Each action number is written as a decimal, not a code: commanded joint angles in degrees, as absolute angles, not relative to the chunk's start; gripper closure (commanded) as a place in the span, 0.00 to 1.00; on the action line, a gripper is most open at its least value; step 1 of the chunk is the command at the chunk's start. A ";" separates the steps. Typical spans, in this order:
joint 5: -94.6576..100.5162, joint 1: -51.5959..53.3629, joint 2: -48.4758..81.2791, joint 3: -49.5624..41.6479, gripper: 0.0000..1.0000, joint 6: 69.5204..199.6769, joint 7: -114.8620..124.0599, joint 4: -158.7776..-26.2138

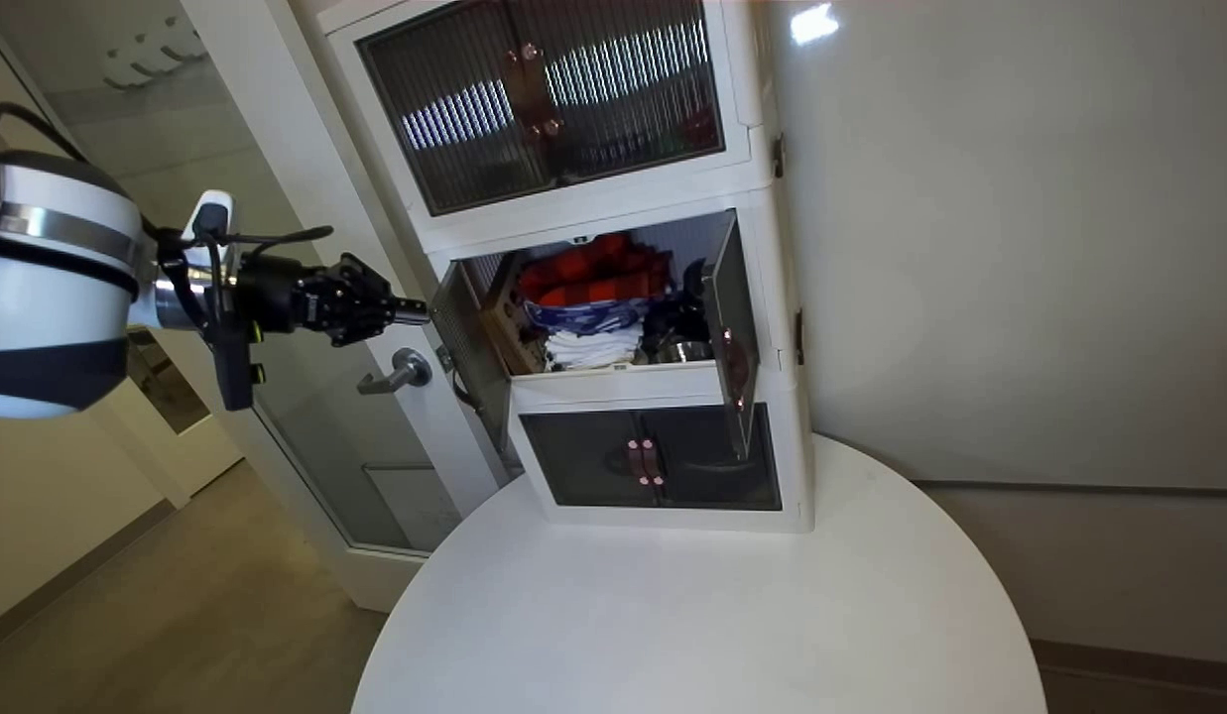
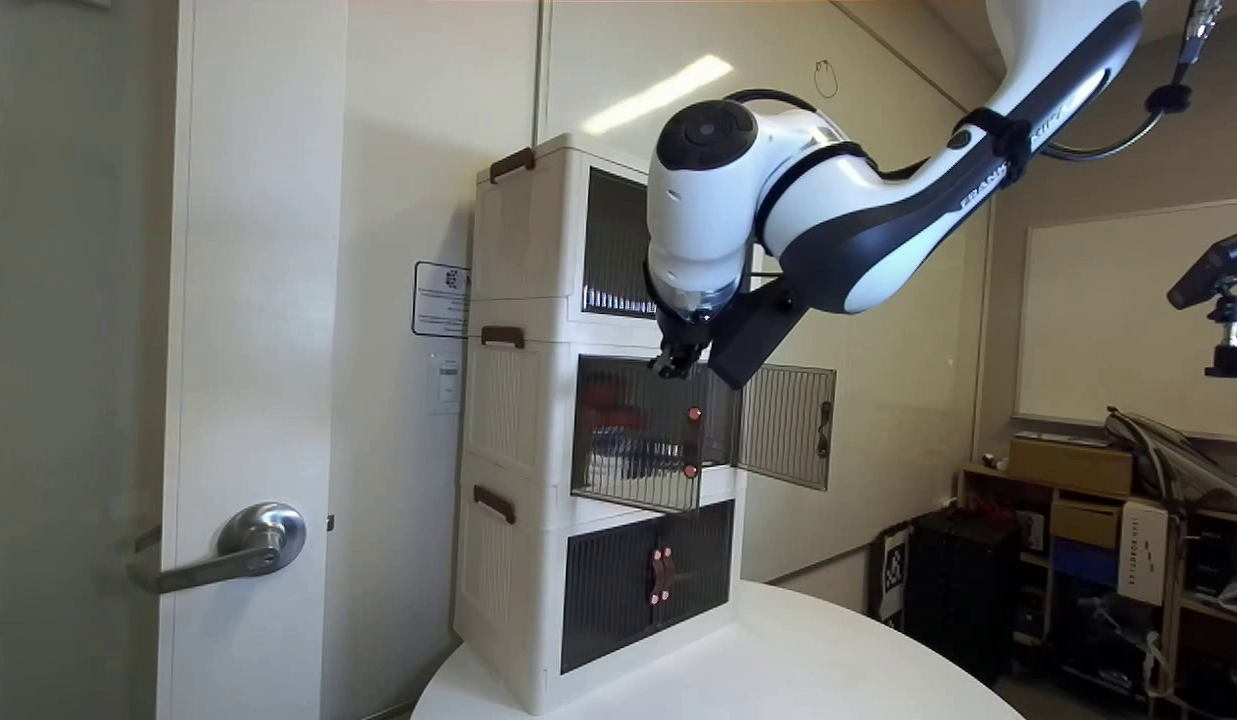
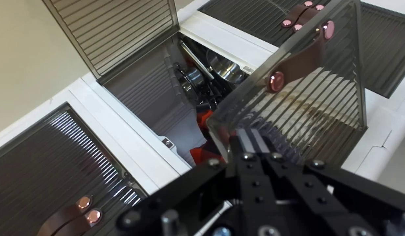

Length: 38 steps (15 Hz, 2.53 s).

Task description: Close the open cabinet doors

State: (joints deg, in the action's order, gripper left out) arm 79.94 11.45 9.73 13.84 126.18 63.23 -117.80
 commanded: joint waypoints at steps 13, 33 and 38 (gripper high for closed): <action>85.30 10.52 13.51 9.32 1.00 126.82 66.86 -114.00; 86.58 7.17 27.94 7.17 1.00 139.21 68.40 -96.62; 87.03 6.40 30.60 6.11 1.00 147.20 68.76 -92.81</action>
State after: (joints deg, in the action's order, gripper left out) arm 86.40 6.85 28.09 7.05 142.58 67.74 -96.59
